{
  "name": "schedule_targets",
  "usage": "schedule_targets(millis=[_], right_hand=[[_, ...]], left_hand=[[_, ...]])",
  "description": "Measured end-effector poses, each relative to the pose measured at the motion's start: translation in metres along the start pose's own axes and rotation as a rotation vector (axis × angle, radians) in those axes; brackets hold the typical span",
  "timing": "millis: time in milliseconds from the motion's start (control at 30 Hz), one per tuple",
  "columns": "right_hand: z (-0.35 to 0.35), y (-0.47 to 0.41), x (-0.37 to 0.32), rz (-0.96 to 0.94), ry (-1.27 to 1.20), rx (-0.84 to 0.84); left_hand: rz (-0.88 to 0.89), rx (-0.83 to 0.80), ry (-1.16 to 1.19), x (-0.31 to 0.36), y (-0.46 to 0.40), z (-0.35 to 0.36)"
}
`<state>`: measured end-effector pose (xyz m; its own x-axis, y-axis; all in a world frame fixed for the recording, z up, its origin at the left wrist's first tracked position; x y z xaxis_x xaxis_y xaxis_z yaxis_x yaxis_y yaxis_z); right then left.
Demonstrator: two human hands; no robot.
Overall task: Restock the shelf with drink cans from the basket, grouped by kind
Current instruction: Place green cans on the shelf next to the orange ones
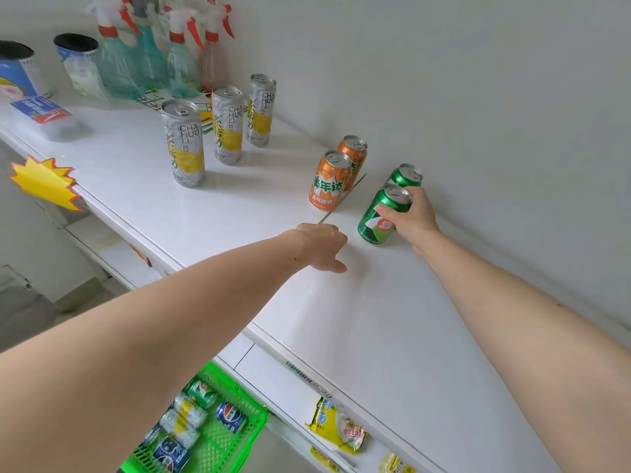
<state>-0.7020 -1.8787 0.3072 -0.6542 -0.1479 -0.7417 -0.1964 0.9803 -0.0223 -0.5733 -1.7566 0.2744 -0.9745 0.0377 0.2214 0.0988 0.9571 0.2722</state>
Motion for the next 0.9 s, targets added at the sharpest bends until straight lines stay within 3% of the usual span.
schedule_targets(millis=[633,900], right_hand=[[0.005,-0.002,0.000,-0.018,0.076,-0.002],[-0.018,0.037,0.001,0.084,0.152,0.232]], left_hand=[[-0.010,-0.039,-0.031,-0.003,-0.001,0.005],[0.028,0.049,-0.004,-0.006,0.022,-0.006]])
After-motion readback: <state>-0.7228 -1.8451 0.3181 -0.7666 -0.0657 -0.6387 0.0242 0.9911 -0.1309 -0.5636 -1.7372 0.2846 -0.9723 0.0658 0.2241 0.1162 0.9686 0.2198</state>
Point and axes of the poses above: each hand's wrist, its own y-axis away from the middle knuckle, its own z-axis out of the palm, x = y × z, the point moved 7 cm from there along -y, towards the middle knuckle, and after that the axes turned 8 degrees about y, right-handed, at the moved point
